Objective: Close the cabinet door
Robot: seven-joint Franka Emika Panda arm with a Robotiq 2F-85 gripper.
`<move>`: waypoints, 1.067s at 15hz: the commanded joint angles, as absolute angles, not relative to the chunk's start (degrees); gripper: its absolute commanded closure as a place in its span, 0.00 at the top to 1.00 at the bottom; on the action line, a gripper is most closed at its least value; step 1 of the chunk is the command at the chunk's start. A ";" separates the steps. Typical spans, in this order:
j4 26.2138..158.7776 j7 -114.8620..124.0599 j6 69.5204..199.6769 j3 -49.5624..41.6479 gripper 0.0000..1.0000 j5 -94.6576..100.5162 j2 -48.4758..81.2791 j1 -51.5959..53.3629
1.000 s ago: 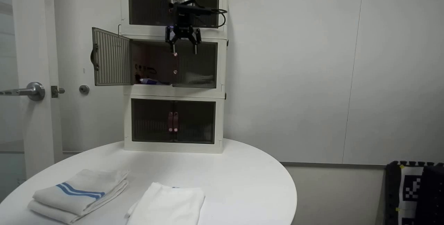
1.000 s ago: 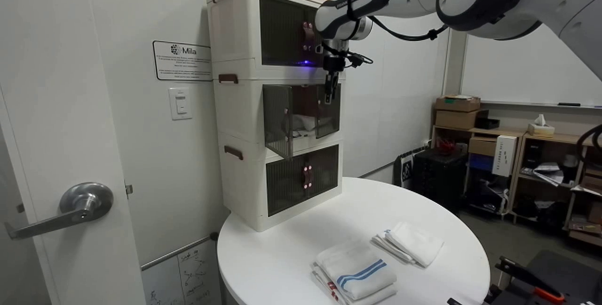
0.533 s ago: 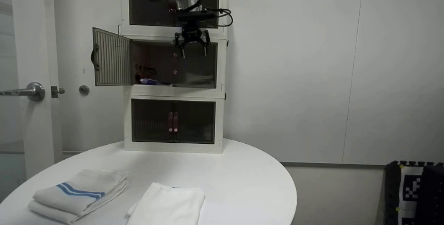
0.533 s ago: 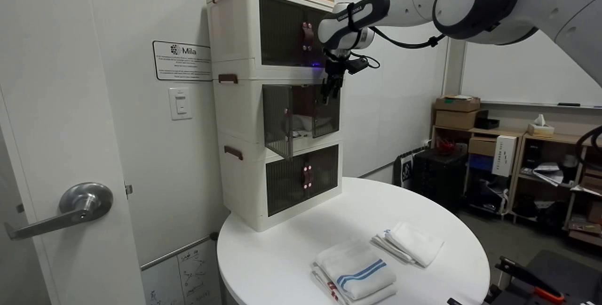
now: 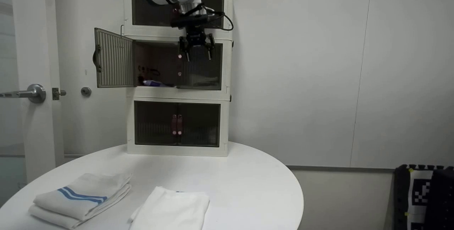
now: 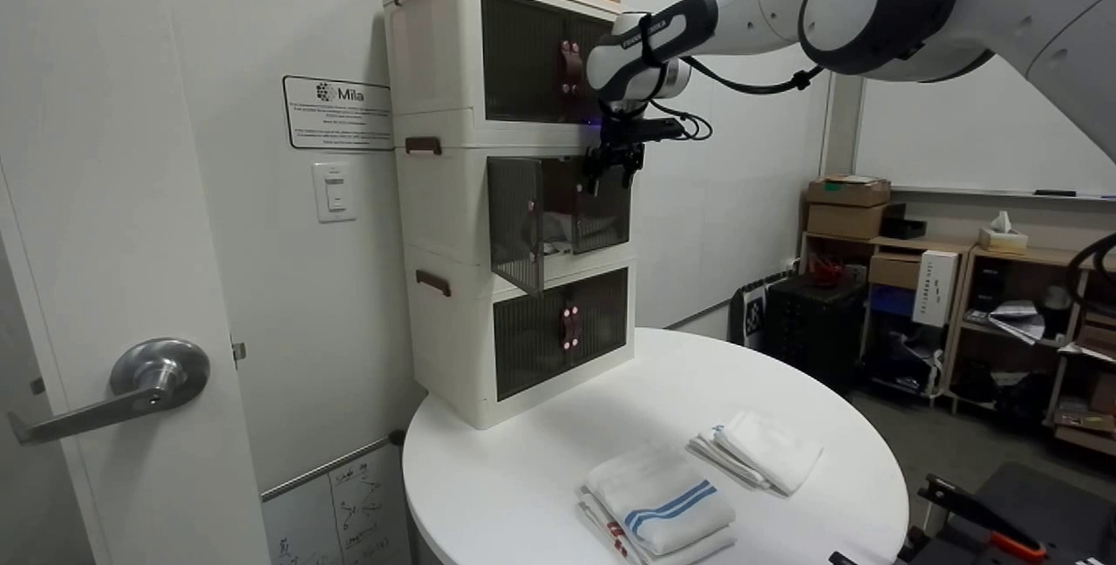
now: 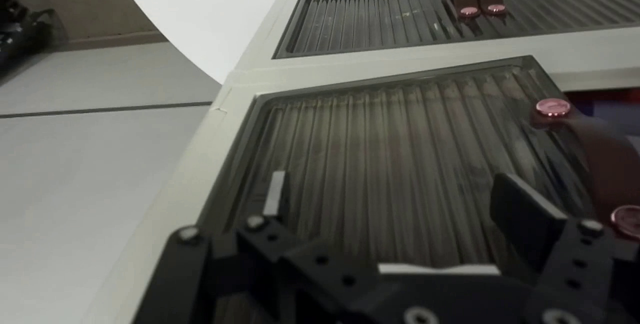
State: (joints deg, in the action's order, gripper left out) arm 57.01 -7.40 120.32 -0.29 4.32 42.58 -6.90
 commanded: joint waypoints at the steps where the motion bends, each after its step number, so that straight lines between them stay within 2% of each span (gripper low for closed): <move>1: 61.87 -5.14 127.83 -0.74 1.00 4.68 40.82 -6.82; 8: 67.89 -14.97 132.39 0.83 1.00 3.04 37.14 -7.84; 12: 68.53 -17.51 122.31 3.17 1.00 -1.33 33.30 -9.01; 16: 68.67 -9.60 108.07 1.75 1.00 -1.86 28.54 -8.09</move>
